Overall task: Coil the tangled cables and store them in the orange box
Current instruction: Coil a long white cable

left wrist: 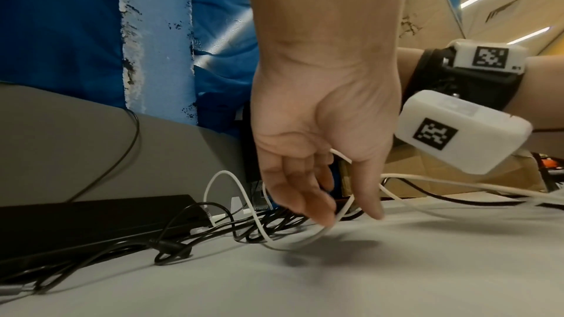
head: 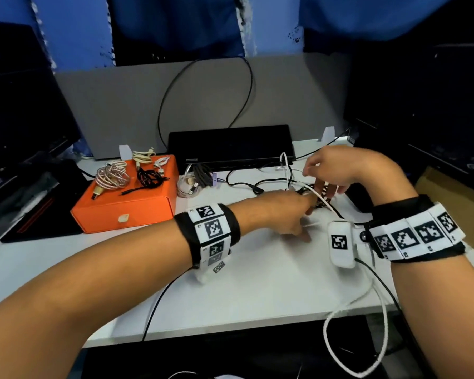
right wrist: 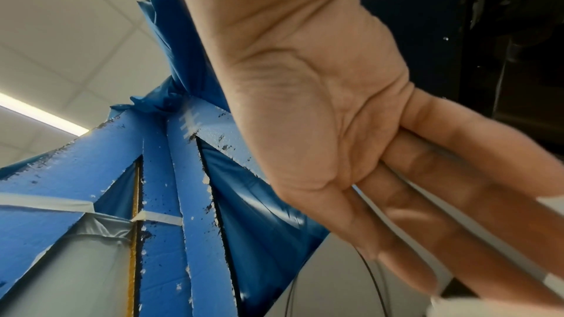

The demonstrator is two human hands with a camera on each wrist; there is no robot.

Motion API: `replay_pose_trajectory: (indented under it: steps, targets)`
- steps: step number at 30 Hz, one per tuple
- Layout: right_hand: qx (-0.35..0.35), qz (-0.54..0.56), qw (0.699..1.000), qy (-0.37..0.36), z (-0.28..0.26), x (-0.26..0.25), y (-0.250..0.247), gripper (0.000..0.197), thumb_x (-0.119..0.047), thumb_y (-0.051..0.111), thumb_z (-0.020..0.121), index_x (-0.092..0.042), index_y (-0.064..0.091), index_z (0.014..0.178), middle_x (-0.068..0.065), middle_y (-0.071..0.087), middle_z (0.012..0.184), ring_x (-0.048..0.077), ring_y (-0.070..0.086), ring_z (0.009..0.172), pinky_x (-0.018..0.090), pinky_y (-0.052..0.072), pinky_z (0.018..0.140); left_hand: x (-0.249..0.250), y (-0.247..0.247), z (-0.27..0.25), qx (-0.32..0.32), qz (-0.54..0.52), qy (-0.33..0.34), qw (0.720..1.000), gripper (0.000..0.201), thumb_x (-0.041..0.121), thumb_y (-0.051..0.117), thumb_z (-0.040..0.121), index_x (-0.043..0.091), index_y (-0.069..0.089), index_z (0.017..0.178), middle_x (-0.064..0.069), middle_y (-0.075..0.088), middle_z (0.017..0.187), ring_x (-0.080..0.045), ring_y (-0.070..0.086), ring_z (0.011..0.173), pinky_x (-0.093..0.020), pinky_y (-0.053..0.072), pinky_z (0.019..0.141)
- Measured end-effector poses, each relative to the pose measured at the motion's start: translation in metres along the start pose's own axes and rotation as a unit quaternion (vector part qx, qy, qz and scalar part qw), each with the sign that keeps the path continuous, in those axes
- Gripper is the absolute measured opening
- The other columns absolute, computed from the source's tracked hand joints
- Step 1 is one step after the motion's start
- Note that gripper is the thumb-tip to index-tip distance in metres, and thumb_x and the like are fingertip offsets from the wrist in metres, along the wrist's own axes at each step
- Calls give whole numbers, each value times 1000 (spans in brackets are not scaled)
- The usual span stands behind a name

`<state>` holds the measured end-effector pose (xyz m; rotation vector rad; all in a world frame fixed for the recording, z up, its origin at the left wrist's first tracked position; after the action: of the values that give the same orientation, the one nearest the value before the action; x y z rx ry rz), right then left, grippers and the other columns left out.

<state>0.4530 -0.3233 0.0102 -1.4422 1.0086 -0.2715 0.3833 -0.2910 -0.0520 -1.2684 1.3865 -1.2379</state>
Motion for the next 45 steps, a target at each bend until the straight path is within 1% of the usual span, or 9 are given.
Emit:
replay_pose_trajectory:
  steps: [5,10,14,20,26,32,37,41,45]
  targets:
    - [16,19,999,-23,-12,-8,-11,21,-30,47,108,-21,67,107,6,79,86,32,78,77,32,57,65,-15,15,14,-59,106,28,992,16,23,58,96,15,66,107,-4,68,102,-29,64,92,-34,53,71]
    - [-6,-5,999,-50,-11,-17,0,17,-37,56,103,-27,69,107,0,78,91,21,77,72,31,58,66,-103,-65,16,145,-33,-124,981,17,17,56,97,11,68,107,-12,72,101,-33,68,92,-34,52,71]
    - [-35,-14,997,-70,-4,-26,19,26,-45,63,99,-33,62,122,-3,77,94,15,77,76,32,58,70,-166,-109,-2,279,-203,-198,917,17,21,58,99,9,64,110,-17,73,103,-36,70,96,-47,59,83]
    - [-27,-12,992,-123,-10,-50,23,25,-43,62,100,-32,63,122,-10,77,90,10,75,71,27,53,68,-202,-158,-53,444,-228,-234,834,20,24,52,102,11,53,118,-11,68,107,-28,61,92,-35,48,78]
    - [30,0,992,-123,-10,-40,3,17,-42,62,101,-28,70,106,-7,78,86,6,76,71,31,53,76,-202,-144,-80,347,-258,-284,856,46,38,60,99,18,42,136,-5,64,116,-27,73,78,-34,59,67]
    - [72,313,908,-270,-40,-92,-20,20,-16,57,106,-2,69,99,15,72,75,28,70,62,34,57,65,-86,-118,-84,225,-223,-58,947,37,26,72,90,21,55,123,13,63,101,11,58,74,-7,40,63]
    - [78,324,862,-383,-90,-131,-33,25,-18,57,106,0,69,93,21,66,70,29,54,50,33,45,51,-69,-111,-106,253,-330,-39,908,12,17,63,94,24,66,85,4,70,76,-12,71,66,-30,56,62]
    - [125,336,842,-404,-124,-130,-63,25,-22,55,106,-2,70,99,12,66,68,26,49,45,31,39,48,-92,-113,-138,339,-370,-87,860,7,23,61,102,21,61,108,0,67,74,-21,70,59,-40,58,59]
    - [235,384,800,-397,-141,-133,-78,29,-25,51,109,-2,69,106,12,66,76,18,52,46,26,40,49,-39,-97,-150,238,-444,50,863,34,25,55,101,10,61,131,0,74,115,-14,71,108,-30,56,85]
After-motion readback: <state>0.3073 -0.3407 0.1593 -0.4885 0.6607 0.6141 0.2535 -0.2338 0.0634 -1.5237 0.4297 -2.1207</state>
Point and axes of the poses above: each hand's wrist, its own z-axis towards the middle knuckle, its own y-axis out of the palm, x = y × z, the point moved 10 cm from there along z, towards the middle knuckle
